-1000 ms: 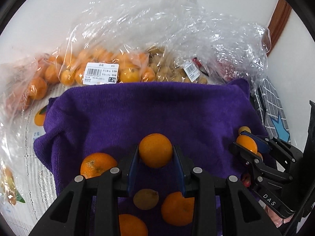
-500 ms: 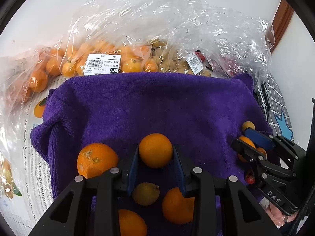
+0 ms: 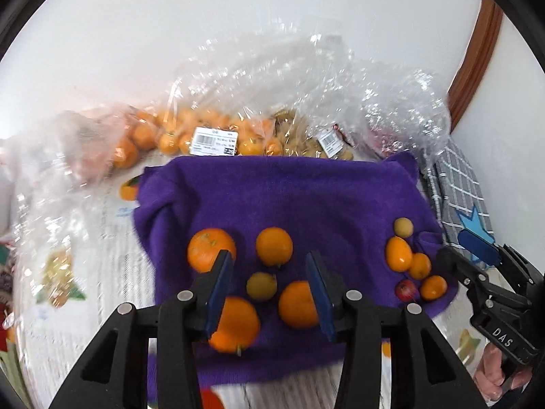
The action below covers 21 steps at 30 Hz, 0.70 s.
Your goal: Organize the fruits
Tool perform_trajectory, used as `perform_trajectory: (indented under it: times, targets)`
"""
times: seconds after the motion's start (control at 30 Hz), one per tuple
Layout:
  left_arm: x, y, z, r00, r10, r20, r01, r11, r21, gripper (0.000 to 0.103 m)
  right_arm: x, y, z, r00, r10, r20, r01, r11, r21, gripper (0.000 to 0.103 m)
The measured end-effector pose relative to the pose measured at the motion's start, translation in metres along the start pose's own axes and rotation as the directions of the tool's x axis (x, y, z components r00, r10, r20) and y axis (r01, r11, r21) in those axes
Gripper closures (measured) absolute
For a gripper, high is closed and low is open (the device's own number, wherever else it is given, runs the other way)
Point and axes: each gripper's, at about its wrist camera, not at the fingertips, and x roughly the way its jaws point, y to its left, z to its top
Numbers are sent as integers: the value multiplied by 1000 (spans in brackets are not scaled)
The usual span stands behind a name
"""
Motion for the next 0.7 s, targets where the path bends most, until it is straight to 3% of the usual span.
perform_trajectory:
  times: [0.13, 0.27, 0.37, 0.53, 0.7]
  targets:
    - [-40, -7, -20, 997, 15, 74, -15, 1000, -1, 47, -39, 0, -9, 999, -33, 28, 33, 999, 25, 44]
    - [-73, -18, -46, 988, 57, 140, -57, 998, -3, 36, -82, 3, -27, 994, -77, 79, 74, 997, 38, 21]
    - [-94, -21, -62, 979, 85, 184, -84, 996, -14, 30, -111, 8, -41, 987, -103, 122, 100, 994, 31, 15]
    - [-133, -31, -88, 962, 98, 256, -91, 995, -40, 23, -152, 11, -65, 977, -144, 158, 138, 989, 47, 10]
    - [-163, -41, -102, 950, 91, 300, -80, 996, -47, 22, -183, 13, -80, 973, -152, 173, 143, 988, 63, 7]
